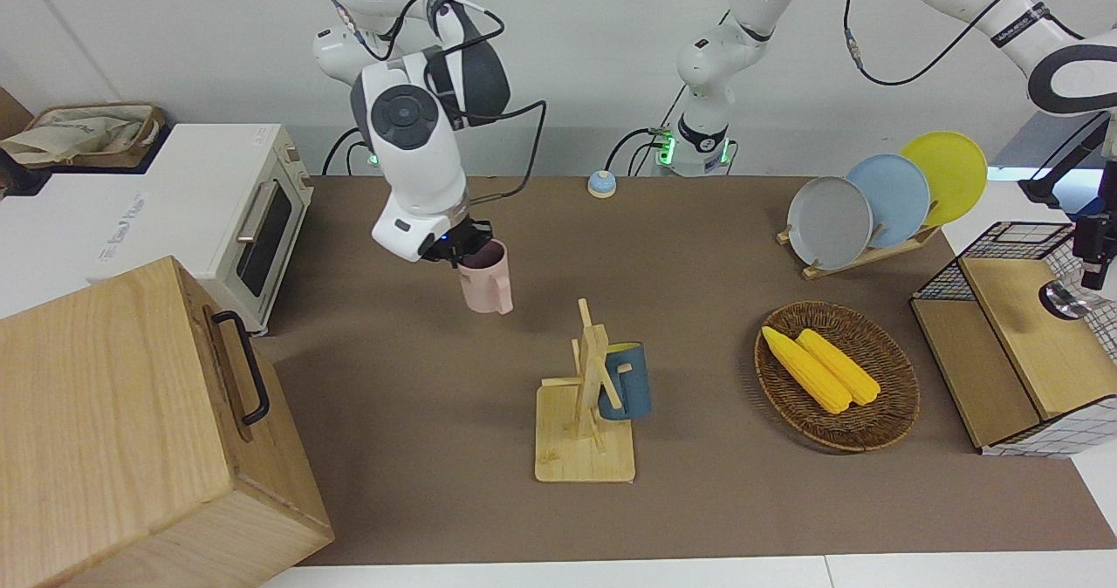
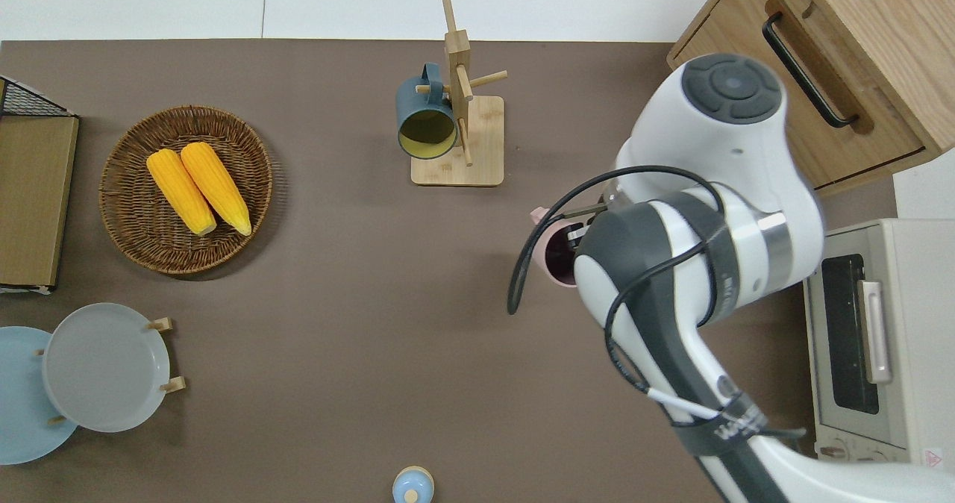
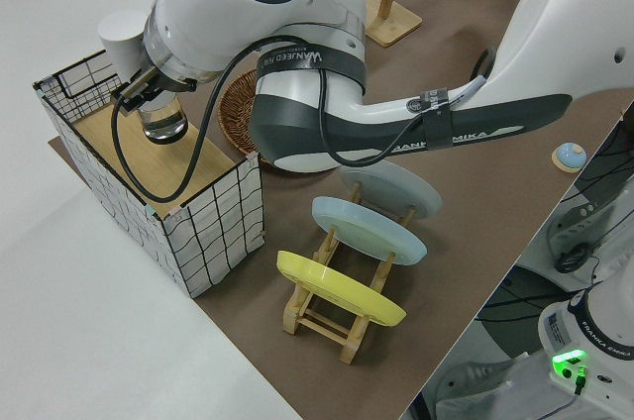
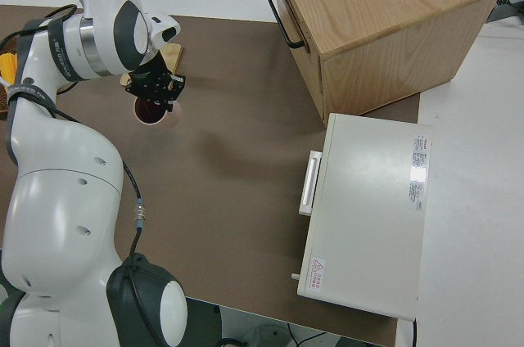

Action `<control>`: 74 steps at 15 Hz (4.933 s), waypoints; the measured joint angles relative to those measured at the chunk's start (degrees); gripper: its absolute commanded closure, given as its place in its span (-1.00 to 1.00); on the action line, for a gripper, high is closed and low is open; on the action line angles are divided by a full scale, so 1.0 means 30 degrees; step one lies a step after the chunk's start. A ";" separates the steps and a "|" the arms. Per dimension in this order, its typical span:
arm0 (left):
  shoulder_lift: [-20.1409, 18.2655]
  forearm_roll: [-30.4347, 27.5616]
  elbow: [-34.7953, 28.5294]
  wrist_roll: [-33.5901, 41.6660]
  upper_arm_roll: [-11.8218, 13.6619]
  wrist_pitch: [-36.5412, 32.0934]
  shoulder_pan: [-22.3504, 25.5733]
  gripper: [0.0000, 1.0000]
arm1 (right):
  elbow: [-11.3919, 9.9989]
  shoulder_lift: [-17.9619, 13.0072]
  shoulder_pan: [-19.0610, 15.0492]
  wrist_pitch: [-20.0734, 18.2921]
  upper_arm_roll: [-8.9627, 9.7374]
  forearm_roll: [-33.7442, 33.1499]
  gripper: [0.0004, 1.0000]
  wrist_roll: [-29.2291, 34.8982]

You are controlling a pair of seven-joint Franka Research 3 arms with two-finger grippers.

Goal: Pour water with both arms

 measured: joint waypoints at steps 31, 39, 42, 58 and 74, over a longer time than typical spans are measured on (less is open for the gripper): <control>-1.0049 0.5401 -1.0519 -1.0299 -0.2727 -0.2620 -0.4020 1.00 | 0.0423 0.4605 0.6806 0.7493 -0.0038 0.6590 -0.22 1.3521; -1.2014 0.5044 -1.3137 -1.0705 -0.4000 -0.2576 -0.4150 1.00 | 0.0974 0.4817 0.6667 0.7881 -0.0375 0.6570 -0.98 1.3495; -1.2407 0.4785 -1.3836 -1.0720 -0.4097 -0.2550 -0.4550 1.00 | 0.1682 0.4721 0.6542 0.7006 -0.0897 0.6569 -0.98 1.3496; -1.4931 0.3935 -1.8041 -1.1925 -0.4992 -0.2584 -0.8936 1.00 | 0.2475 -0.0402 -0.0084 -0.1814 -0.2666 0.3246 -0.98 0.5752; -1.3109 0.3903 -1.8802 -1.2979 -0.7702 -0.2599 -0.9284 1.00 | 0.2444 -0.1293 -0.4674 0.0049 -0.2714 -0.0714 -0.98 -0.5826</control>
